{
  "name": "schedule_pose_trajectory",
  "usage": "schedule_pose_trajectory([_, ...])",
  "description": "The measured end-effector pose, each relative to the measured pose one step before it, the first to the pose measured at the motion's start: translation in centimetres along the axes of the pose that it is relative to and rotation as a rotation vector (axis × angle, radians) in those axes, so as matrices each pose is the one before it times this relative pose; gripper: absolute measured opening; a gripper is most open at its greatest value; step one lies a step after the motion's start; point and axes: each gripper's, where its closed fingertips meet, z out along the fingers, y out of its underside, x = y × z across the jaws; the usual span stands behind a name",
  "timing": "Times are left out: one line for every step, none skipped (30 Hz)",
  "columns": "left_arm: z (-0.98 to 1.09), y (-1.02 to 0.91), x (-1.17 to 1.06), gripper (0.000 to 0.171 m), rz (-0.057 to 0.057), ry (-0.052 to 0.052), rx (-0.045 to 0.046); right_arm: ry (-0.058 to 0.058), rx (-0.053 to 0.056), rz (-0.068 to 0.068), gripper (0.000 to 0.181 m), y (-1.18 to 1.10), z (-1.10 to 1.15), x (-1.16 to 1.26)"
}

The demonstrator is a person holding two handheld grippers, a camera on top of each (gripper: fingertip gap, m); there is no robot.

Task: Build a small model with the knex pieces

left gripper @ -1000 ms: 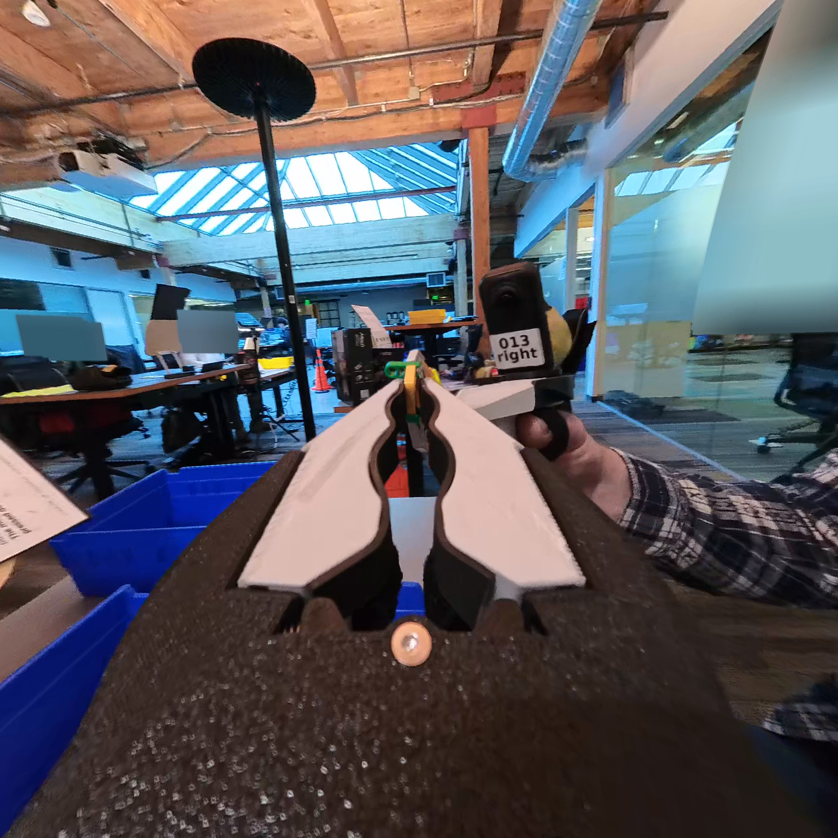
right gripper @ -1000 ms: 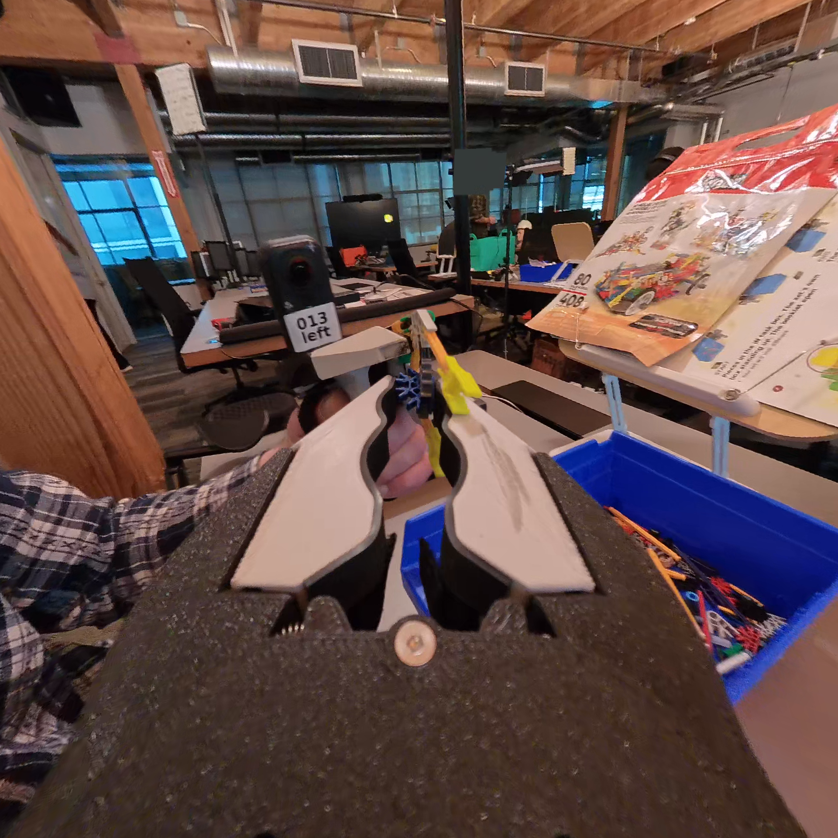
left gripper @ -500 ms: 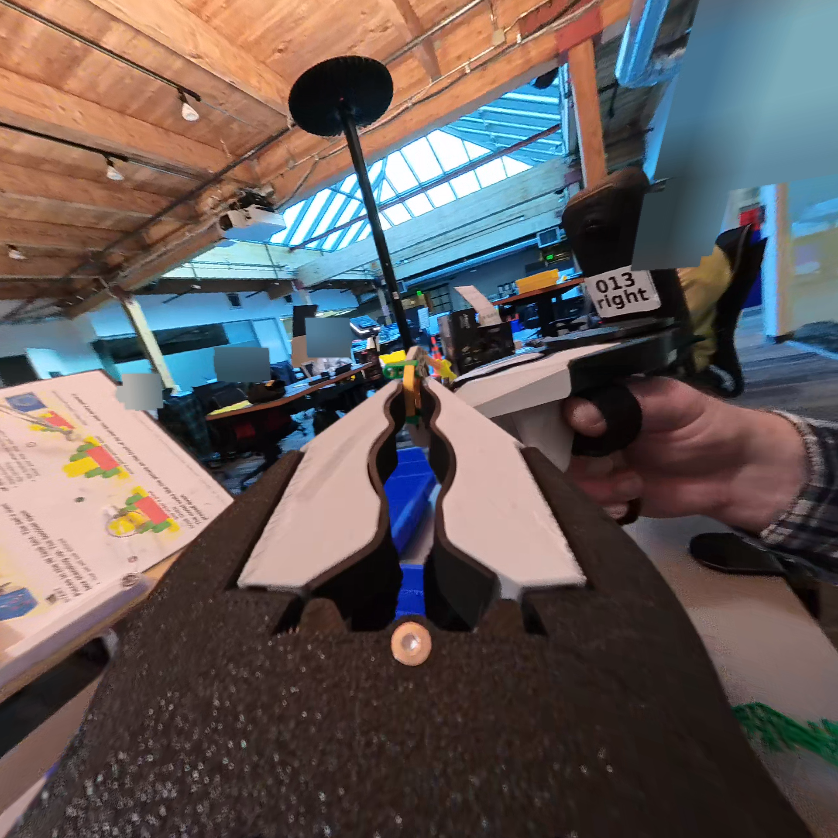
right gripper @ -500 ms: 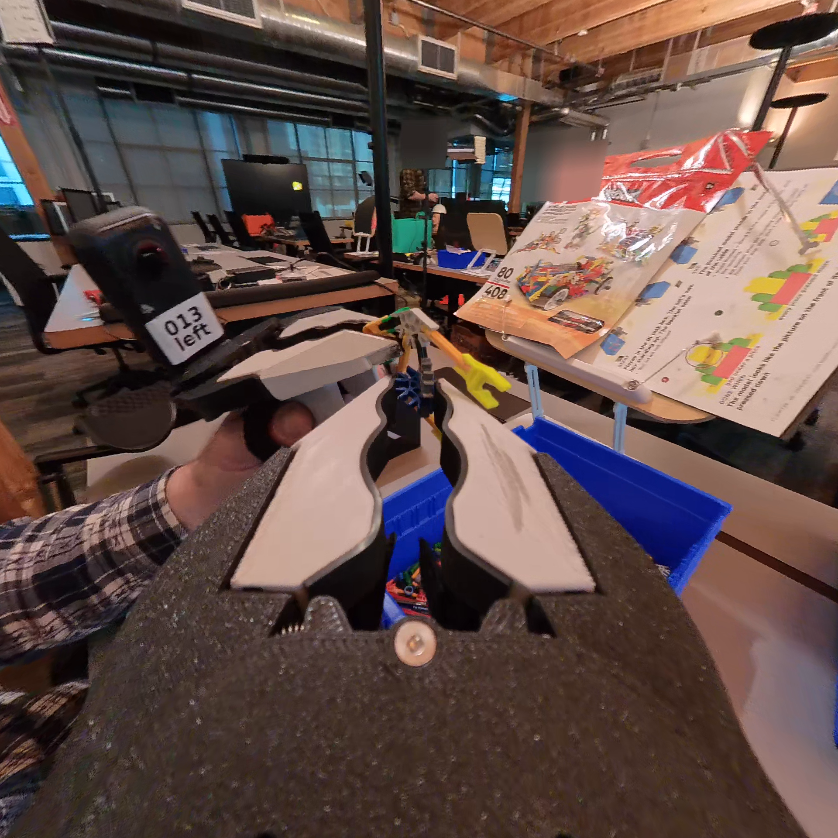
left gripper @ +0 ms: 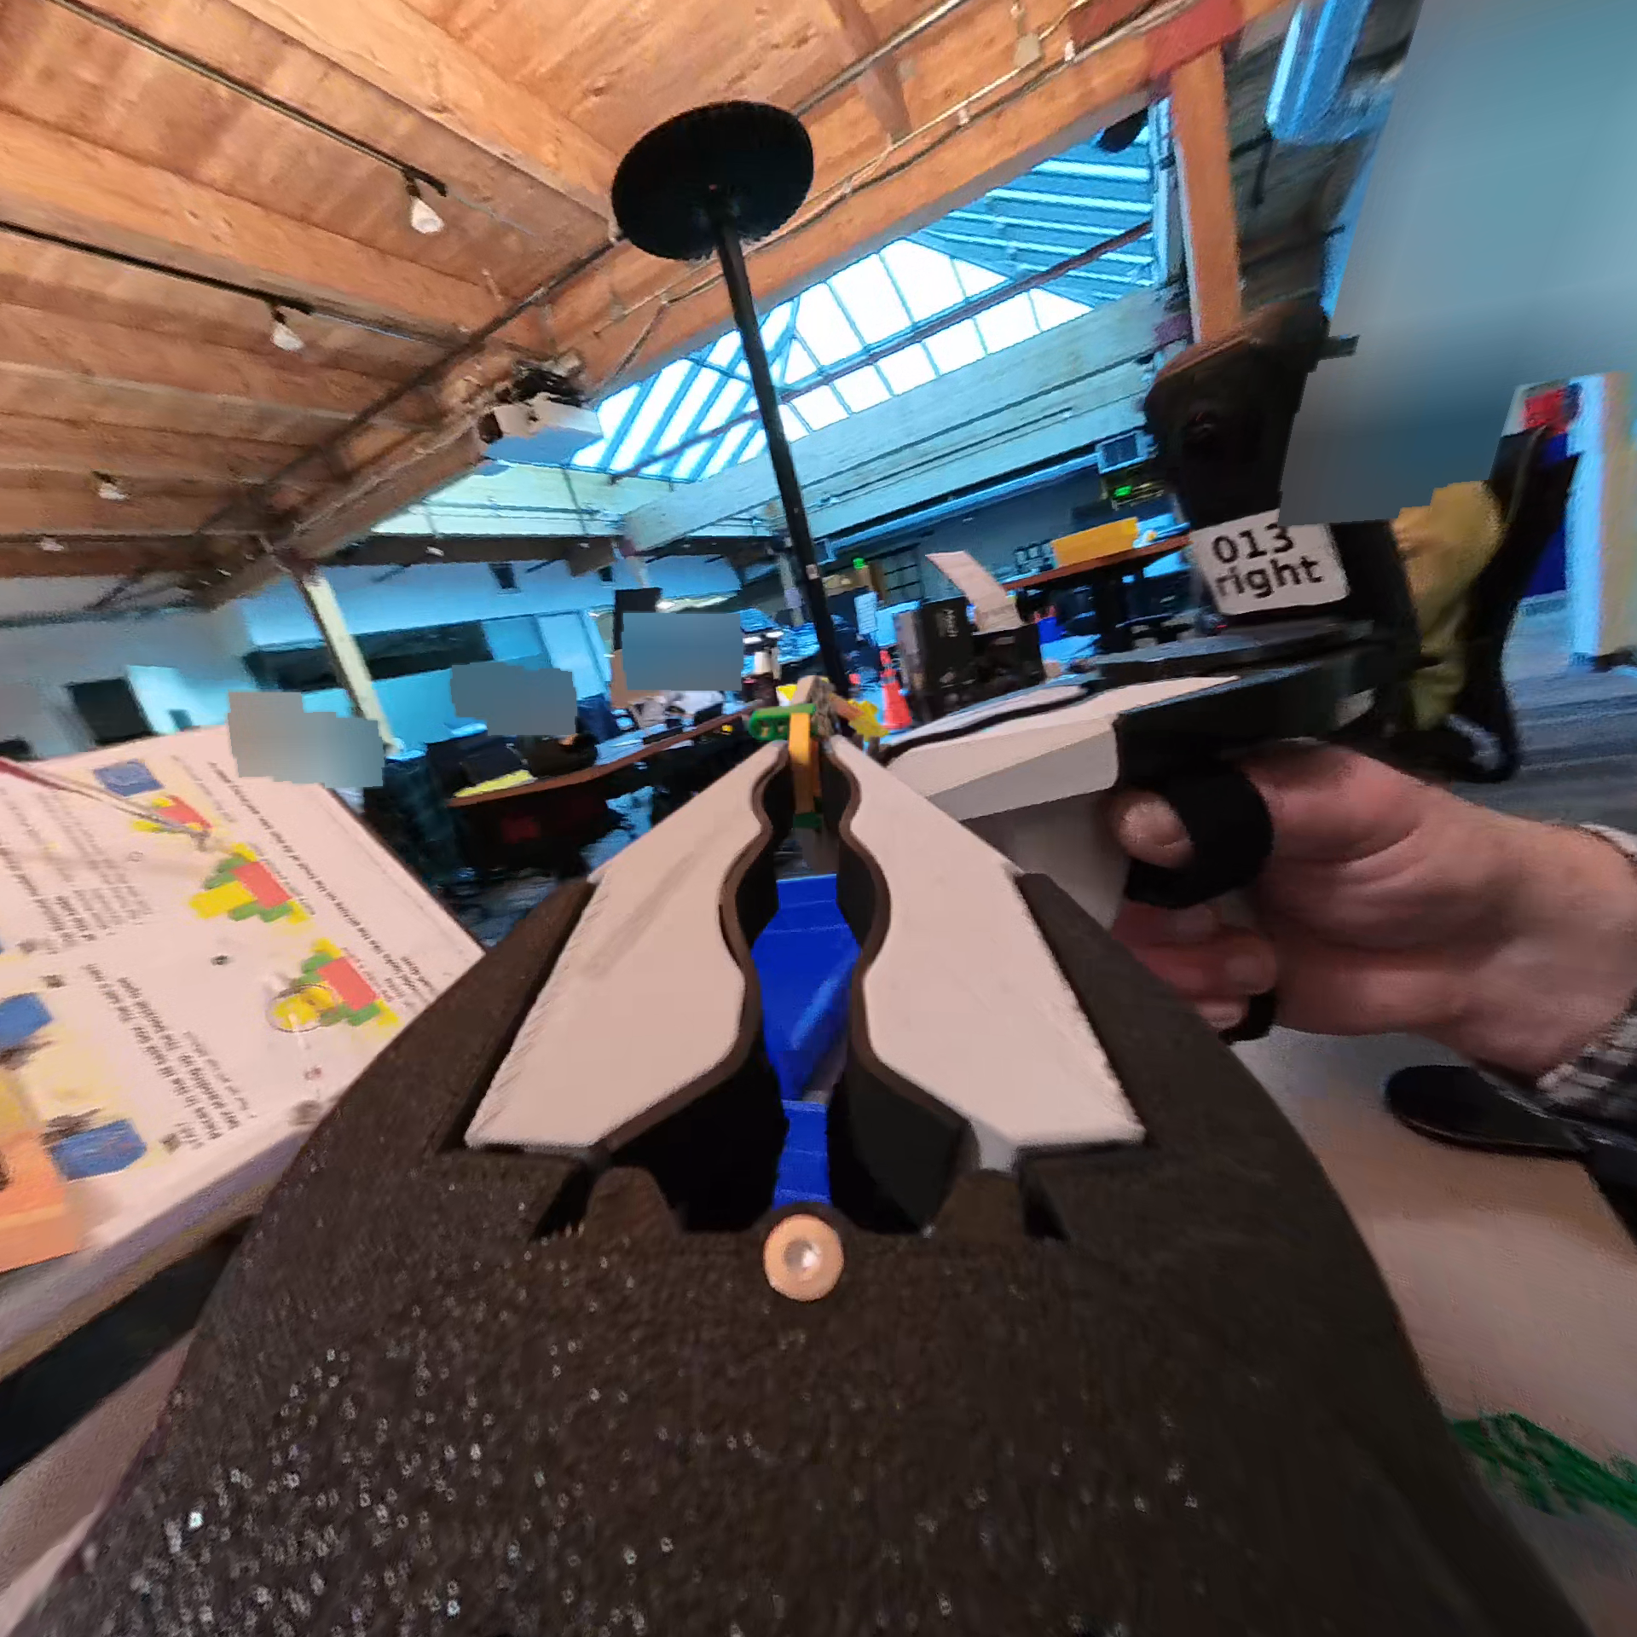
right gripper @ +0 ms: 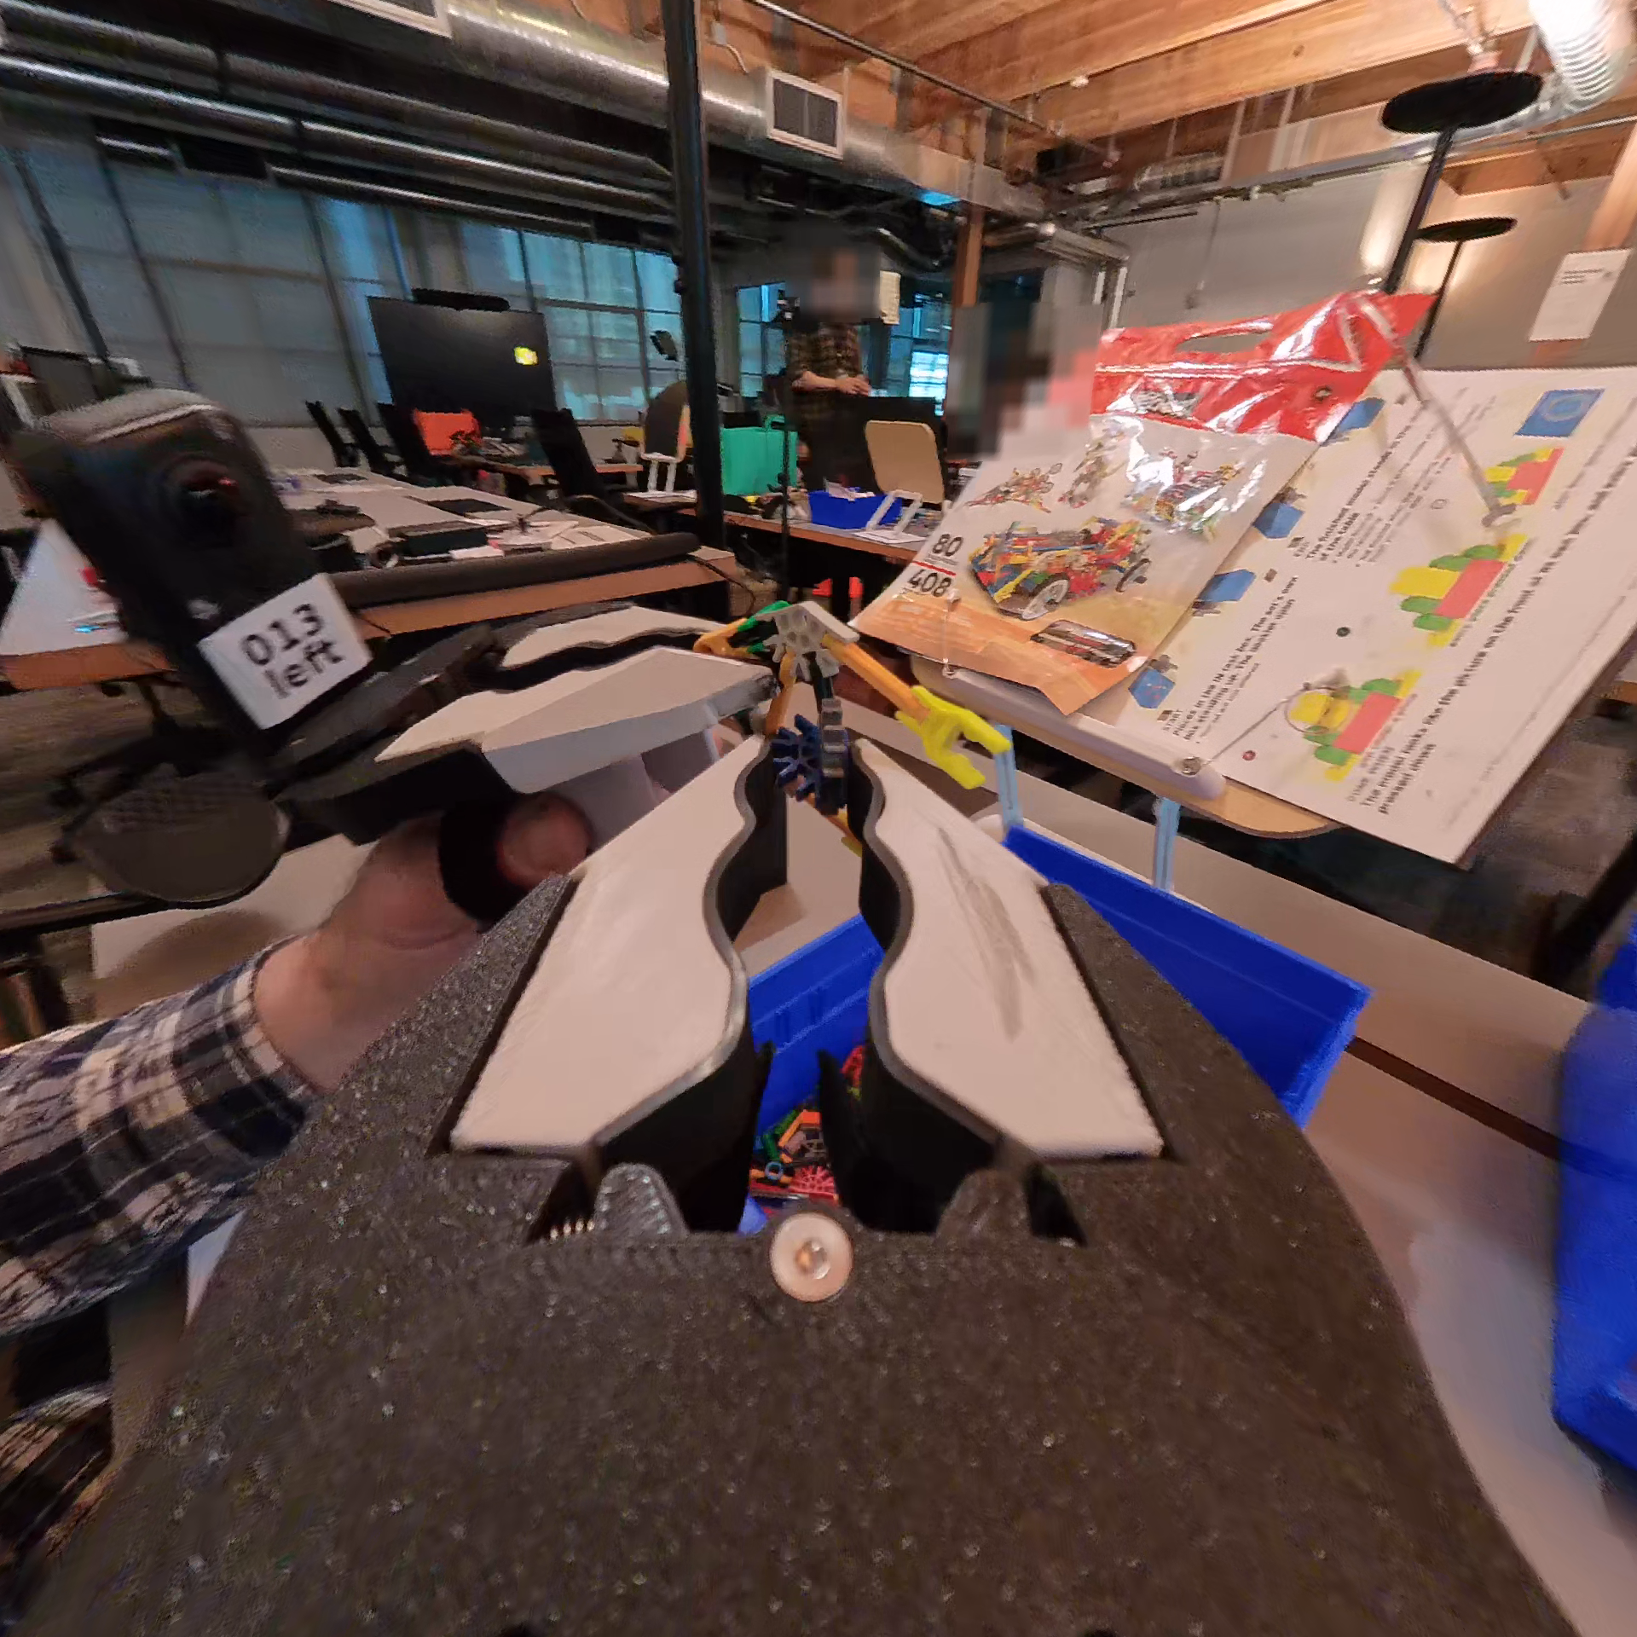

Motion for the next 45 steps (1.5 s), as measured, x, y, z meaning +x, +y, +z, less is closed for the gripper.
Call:
schedule_pose_trajectory([0.070, -0.007, -0.126, 0.002, 0.0421, -0.0314, -0.01065, 0.0247, -0.0067, -0.0066, 0.014, -0.045, 0.071, 0.119])
schedule_pose_trajectory([0.060, 0.075, -0.161, 0.003, 0.0612, -0.0383, -0.01700, 0.0236, -0.0089, -0.0005, 0.014, -0.014, 0.082, 0.119])
schedule_pose_trajectory([0.033, -0.015, -0.114, 0.003, 0.0693, -0.0391, -0.01413, 0.0170, -0.0022, 0.0017, 0.014, -0.049, 0.061, 0.079])
schedule_pose_trajectory([0.049, 0.013, -0.088, 0.003, 0.0537, -0.0317, -0.01680, 0.0093, 0.0033, 0.0021, 0.014, -0.036, 0.067, 0.053])
schedule_pose_trajectory([0.020, -0.042, -0.022, 0.003, 0.0118, -0.0107, -0.00756, -0.0017, 0.0045, 0.0088, 0.014, -0.002, 0.034, 0.018])
schedule_pose_trajectory([0.033, 0.111, 0.023, 0.003, 0.0052, 0.0025, -0.00679, -0.0086, 0.0001, 0.0141, 0.014, 0.059, 0.013, 0.017])
schedule_pose_trajectory([-0.039, 0.076, 0.053, 0.003, 0.0102, 0.0122, 0.00171, -0.0126, -0.0016, 0.0086, 0.014, 0.068, -0.023, 0.002])
schedule_pose_trajectory([-0.090, -0.110, 0.106, 0.003, -0.0355, 0.0342, 0.01453, -0.0230, 0.0076, 0.0054, 0.015, -0.035, -0.056, -0.137])
schedule_pose_trajectory([-0.218, -0.549, 0.217, 0.003, -0.0980, 0.0666, 0.04022, -0.0462, 0.0233, 0.0146, 0.014, -0.233, -0.144, -0.409])
schedule_pose_trajectory([-0.250, -0.661, 0.419, 0.001, -0.1200, 0.0899, 0.04425, -0.0709, 0.0241, 0.0325, 0.014, -0.281, -0.214, -0.640])
schedule_pose_trajectory([-0.025, 0.092, 0.113, 0.001, -0.1074, 0.0674, -0.00182, -0.0529, 0.0065, 0.0345, 0.014, -0.109, -0.215, -0.355])
schedule_pose_trajectory([0.045, 0.363, -0.192, 0.004, -0.0814, 0.0397, -0.01580, -0.0175, -0.0168, 0.0041, 0.014, 0.203, -0.092, -0.009])
schedule_pose_trajectory([-0.153, 0.085, -0.245, 0.009, -0.0377, 0.0228, 0.00289, -0.0174, -0.0274, -0.0145, 0.014, 0.317, -0.009, -0.130])
schedule_pose_trajectory([-0.266, -0.119, -0.402, 0.016, -0.0023, -0.0077, 0.00865, -0.0210, -0.0249, -0.0118, 0.014, 0.207, -0.051, -0.233])
schedule_pose_trajectory([-0.273, -0.245, 0.107, 0.019, 0.0196, 0.0110, 0.00324, -0.0031, -0.0213, -0.0179, 0.014, 0.105, -0.105, -0.042])
schedule_pose_trajectory([-0.109, -0.068, 0.297, 0.020, 0.0191, 0.0193, -0.01987, 0.0019, -0.0240, -0.0247, 0.014, 0.141, -0.099, -0.002])
schedule_pose_trajectory([0.076, 0.135, 0.217, 0.020, 0.0198, 0.0121, -0.03473, -0.0060, -0.0291, -0.0199, 0.014, 0.236, -0.033, -0.086])
schedule_pose_trajectory([0.142, 0.168, 0.215, 0.021, 0.0239, 0.0116, -0.03386, 0.0012, -0.0276, -0.0128, 0.014, 0.245, 0.021, 0.057])
schedule_pose_trajectory([0.118, 0.026, 0.110, 0.019, 0.0254, 0.0054, -0.02195, 0.0001, -0.0261, -0.0098, 0.014, 0.257, 0.049, 0.090])
schedule_pose_trajectory([0.160, 0.262, 0.010, 0.017, 0.0177, 0.0039, -0.03739, -0.0103, -0.0197, -0.0095, 0.014, 0.177, 0.045, -0.085])
schedule_pose_trajectory([0.175, 0.563, 0.077, 0.017, 0.0183, 0.0098, -0.05526, -0.0077, -0.0091, -0.0106, 0.014, 0.038, 0.011, -0.062])
schedule_pose_trajectory([0.034, 0.228, -0.110, 0.014, 0.0290, -0.0049, -0.03105, -0.0041, -0.0125, -0.0105, 0.014, 0.099, 0.012, -0.038])
schedule_pose_trajectory([-0.034, -0.025, 0.067, 0.010, 0.0197, 0.0076, -0.01209, -0.0073, -0.0143, -0.0114, 0.014, 0.133, -0.005, -0.095])
schedule_pose_trajectory([0.030, 0.109, 0.183, 0.010, 0.0050, 0.0181, -0.02088, -0.0106, -0.0135, -0.0087, 0.014, 0.099, -0.043, -0.108])
schedule_pose_trajectory([0.015, 0.173, 0.204, 0.009, 0.0084, 0.0193, -0.02502, -0.0142, -0.0193, -0.0065, 0.014, 0.188, -0.062, -0.115])
schedule_pose_trajectory([0.033, 0.212, 0.281, 0.009, 0.0063, 0.0234, -0.02620, -0.0114, -0.0226, -0.0151, 0.014, 0.244, -0.072, -0.099])
schedule_pose_trajectory([0.077, 0.186, 0.157, 0.009, 0.0057, 0.0149, -0.02248, -0.0049, -0.0181, -0.0211, 0.014, 0.156, -0.069, -0.039])
schedule_pose_trajectory([0.110, 0.361, 0.107, 0.010, 0.0083, 0.0116, -0.03448, -0.0039, -0.0215, -0.0163, 0.014, 0.203, -0.034, -0.007])
schedule_pose_trajectory([0.074, 0.328, 0.122, 0.008, 0.0199, 0.0097, -0.03113, -0.0013, -0.0278, -0.0166, 0.014, 0.303, 0.006, 0.026])
schedule_pose_trajectory([0.072, 0.181, 0.154, 0.007, 0.0089, 0.0127, -0.02135, 0.0000, -0.0256, -0.0199, 0.014, 0.270, -0.005, 0.043])
schedule_pose_trajectory([0.014, 0.034, 0.198, 0.006, 0.0107, 0.0142, -0.01201, -0.0037, -0.0211, -0.0197, 0.014, 0.179, -0.050, -0.033])
schedule_pose_trajectory([0.043, 0.051, -0.119, 0.005, 0.0293, -0.0153, -0.01296, 0.0023, -0.0193, -0.0153, 0.014, 0.112, -0.067, 0.062])
schedule_pose_trajectory([0.142, 0.123, -0.194, 0.005, 0.0254, -0.0268, -0.01929, 0.0172, -0.0234, -0.0120, 0.014, 0.139, -0.043, 0.280])
schedule_pose_trajectory([0.194, 0.180, -0.367, 0.005, 0.0212, -0.0387, -0.02309, 0.0287, -0.0225, -0.0089, 0.013, 0.141, 0.010, 0.444])
schedule_pose_trajectory([0.142, 0.082, -0.323, 0.004, 0.0146, -0.0361, -0.01508, 0.0280, -0.0165, 0.0031, 0.013, 0.110, 0.082, 0.434])
schedule_pose_trajectory([0.126, 0.112, -0.349, 0.004, 0.0198, -0.0389, -0.01356, 0.0264, -0.0088, 0.0093, 0.014, 0.056, 0.126, 0.391])
schedule_pose_trajectory([0.132, 0.068, -0.346, 0.004, 0.0137, -0.0398, -0.00933, 0.0306, -0.0020, 0.0072, 0.013, -0.020, 0.131, 0.387])
schedule_pose_trajectory([0.172, 0.061, -0.330, 0.004, 0.0087, -0.0417, -0.00716, 0.0325, 0.0014, 0.0110, 0.013, -0.034, 0.142, 0.404])
schedule_pose_trajectory([0.166, 0.107, -0.284, 0.004, 0.0281, -0.0462, -0.00857, 0.0297, 0.0021, 0.0095, 0.013, -0.013, 0.151, 0.366])
schedule_pose_trajectory([0.091, 0.027, -0.164, 0.003, 0.0180, -0.0317, -0.00320, 0.0247, 0.0050, 0.0038, 0.013, -0.007, 0.129, 0.282])
schedule_pose_trajectory([0.078, 0.016, -0.226, 0.004, 0.0115, -0.0322, -0.00197, 0.0233, 0.0088, 0.0070, 0.013, -0.071, 0.123, 0.232])
schedule_pose_trajectory([0.096, 0.005, -0.261, 0.004, 0.0175, -0.0383, -0.00211, 0.0289, 0.0082, 0.0076, 0.013, -0.102, 0.138, 0.265])
schedule_pose_trajectory([0.133, 0.036, -0.222, 0.004, 0.0111, -0.0329, -0.00232, 0.0341, 0.0042, 0.0050, 0.012, -0.074, 0.150, 0.298])
schedule_pose_trajectory([0.141, 0.069, -0.208, 0.003, 0.0104, -0.0323, -0.00205, 0.0357, 0.0009, -0.0017, 0.013, -0.036, 0.156, 0.297])
schedule_pose_trajectory([0.138, 0.080, -0.197, 0.004, 0.0172, -0.0362, -0.00501, 0.0330, 0.0007, -0.0034, 0.013, -0.039, 0.137, 0.272])
